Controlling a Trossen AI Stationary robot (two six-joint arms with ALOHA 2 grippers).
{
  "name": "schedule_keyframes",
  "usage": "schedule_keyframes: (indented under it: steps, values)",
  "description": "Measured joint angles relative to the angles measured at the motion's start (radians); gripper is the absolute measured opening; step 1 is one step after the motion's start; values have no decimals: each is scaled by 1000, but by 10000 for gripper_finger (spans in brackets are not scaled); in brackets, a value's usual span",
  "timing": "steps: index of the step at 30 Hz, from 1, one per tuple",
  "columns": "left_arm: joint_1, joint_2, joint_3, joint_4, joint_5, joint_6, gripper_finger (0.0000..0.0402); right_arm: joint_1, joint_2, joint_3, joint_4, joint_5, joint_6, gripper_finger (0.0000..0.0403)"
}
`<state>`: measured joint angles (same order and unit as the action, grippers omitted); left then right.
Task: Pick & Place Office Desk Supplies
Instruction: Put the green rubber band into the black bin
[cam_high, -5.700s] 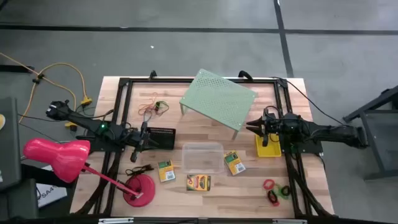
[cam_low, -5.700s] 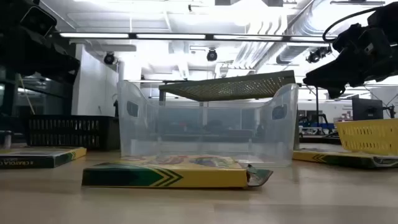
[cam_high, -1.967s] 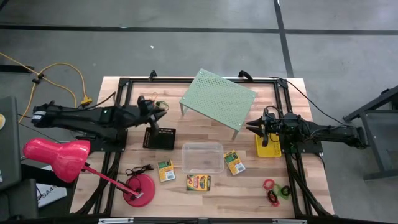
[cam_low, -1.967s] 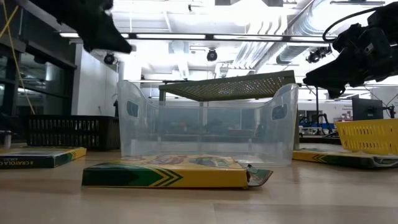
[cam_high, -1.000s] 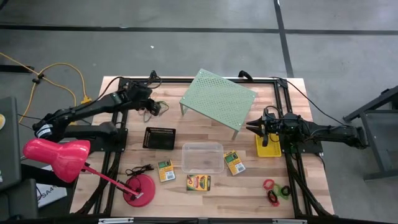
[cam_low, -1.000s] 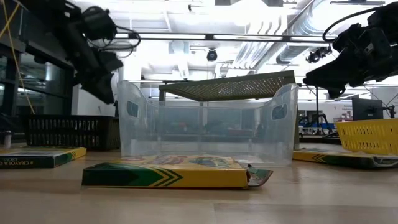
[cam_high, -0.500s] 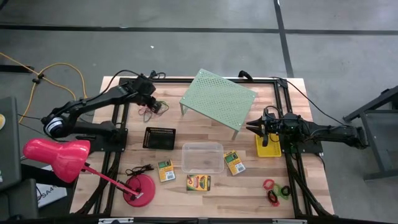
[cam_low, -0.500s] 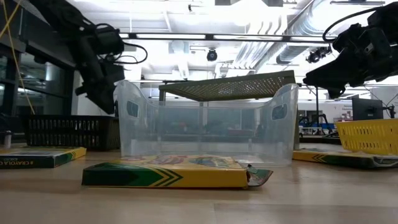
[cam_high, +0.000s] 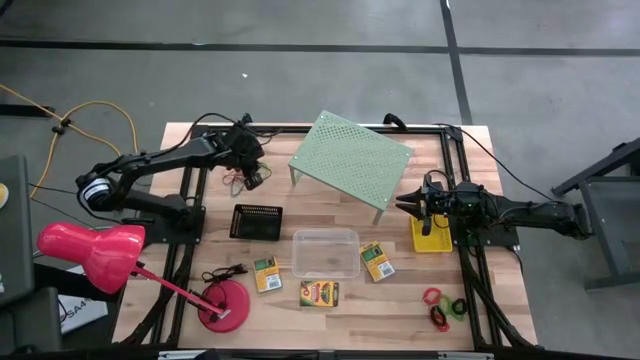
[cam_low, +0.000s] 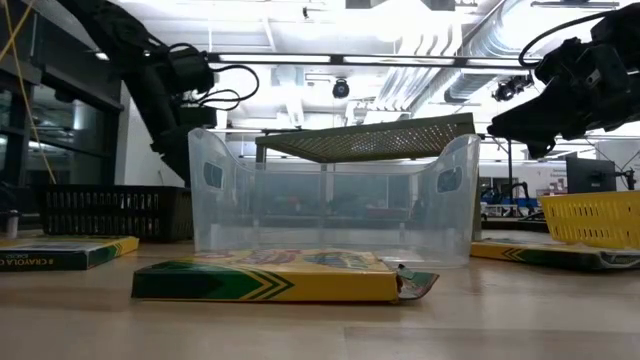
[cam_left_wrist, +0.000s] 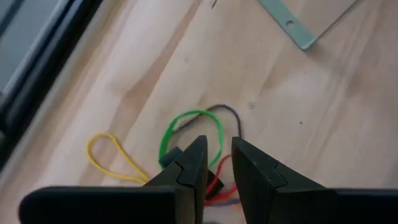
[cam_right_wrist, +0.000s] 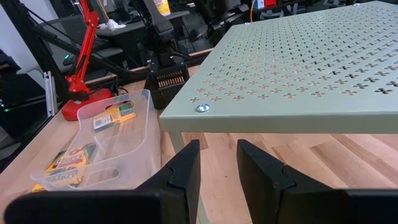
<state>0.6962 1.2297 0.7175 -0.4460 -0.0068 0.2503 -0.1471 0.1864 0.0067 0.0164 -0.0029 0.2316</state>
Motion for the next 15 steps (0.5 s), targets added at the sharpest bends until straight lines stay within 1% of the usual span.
schedule_keyframes:
  steps: [5,10,15]
  values:
    - [-30,38,42,-20,-39,53,68,0,0,0,1,0,0,94]
    - [-67,45,48,-18,-131,31,68,0,0,0,1,0,0,94]
    - [-97,45,48,-37,-156,9,68,0,0,0,1,0,0,94]
